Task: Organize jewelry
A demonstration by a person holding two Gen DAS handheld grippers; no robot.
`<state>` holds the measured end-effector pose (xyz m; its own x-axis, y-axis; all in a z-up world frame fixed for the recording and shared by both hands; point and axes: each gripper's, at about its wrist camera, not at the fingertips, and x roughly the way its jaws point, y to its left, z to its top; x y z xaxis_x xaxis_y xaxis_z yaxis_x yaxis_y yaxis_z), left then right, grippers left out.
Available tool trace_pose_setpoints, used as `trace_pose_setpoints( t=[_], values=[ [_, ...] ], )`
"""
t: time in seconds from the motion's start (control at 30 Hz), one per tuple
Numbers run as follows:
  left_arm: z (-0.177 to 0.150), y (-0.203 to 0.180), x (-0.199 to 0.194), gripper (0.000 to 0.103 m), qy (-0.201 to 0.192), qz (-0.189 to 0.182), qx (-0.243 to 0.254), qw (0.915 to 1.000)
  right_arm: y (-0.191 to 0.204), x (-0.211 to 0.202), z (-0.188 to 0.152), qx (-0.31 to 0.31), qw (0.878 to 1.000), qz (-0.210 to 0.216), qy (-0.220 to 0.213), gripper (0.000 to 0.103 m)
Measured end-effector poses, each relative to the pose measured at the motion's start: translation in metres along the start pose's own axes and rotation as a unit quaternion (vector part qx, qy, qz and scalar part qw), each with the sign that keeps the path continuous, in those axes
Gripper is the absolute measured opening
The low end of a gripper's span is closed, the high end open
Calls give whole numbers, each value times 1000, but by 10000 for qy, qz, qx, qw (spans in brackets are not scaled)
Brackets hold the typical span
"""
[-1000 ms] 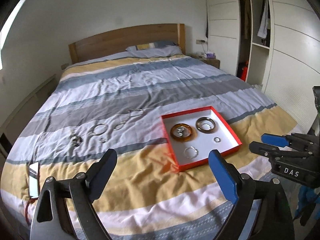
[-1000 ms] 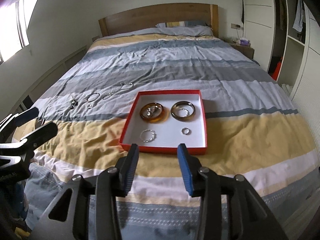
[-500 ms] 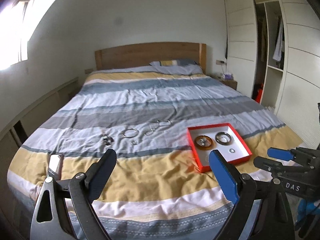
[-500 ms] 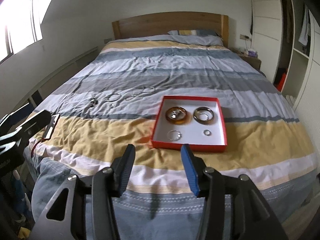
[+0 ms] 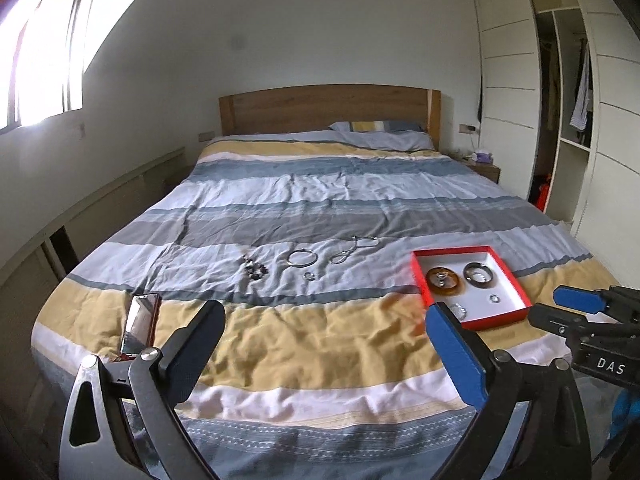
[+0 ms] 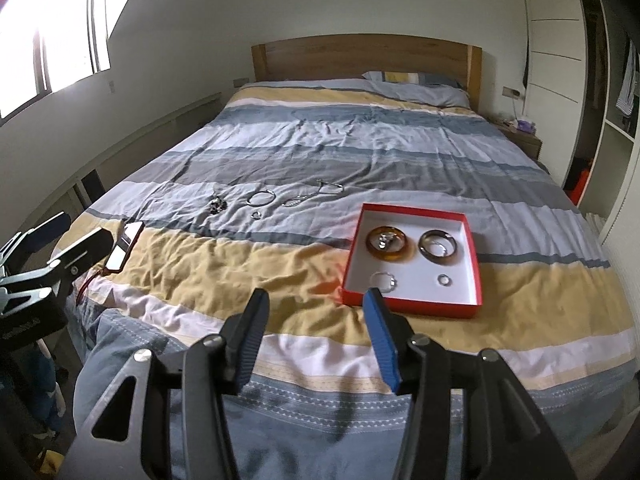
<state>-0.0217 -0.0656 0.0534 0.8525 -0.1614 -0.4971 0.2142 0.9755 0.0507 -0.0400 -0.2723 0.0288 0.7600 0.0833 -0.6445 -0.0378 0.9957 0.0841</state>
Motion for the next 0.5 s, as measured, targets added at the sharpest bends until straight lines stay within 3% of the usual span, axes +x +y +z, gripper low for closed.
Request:
trace_pose_setpoints(
  t=[0.5],
  values=[
    [-5,27,57,102,527,161,-284,9981,12,55,8,-120,9988,284,379,47]
  ],
)
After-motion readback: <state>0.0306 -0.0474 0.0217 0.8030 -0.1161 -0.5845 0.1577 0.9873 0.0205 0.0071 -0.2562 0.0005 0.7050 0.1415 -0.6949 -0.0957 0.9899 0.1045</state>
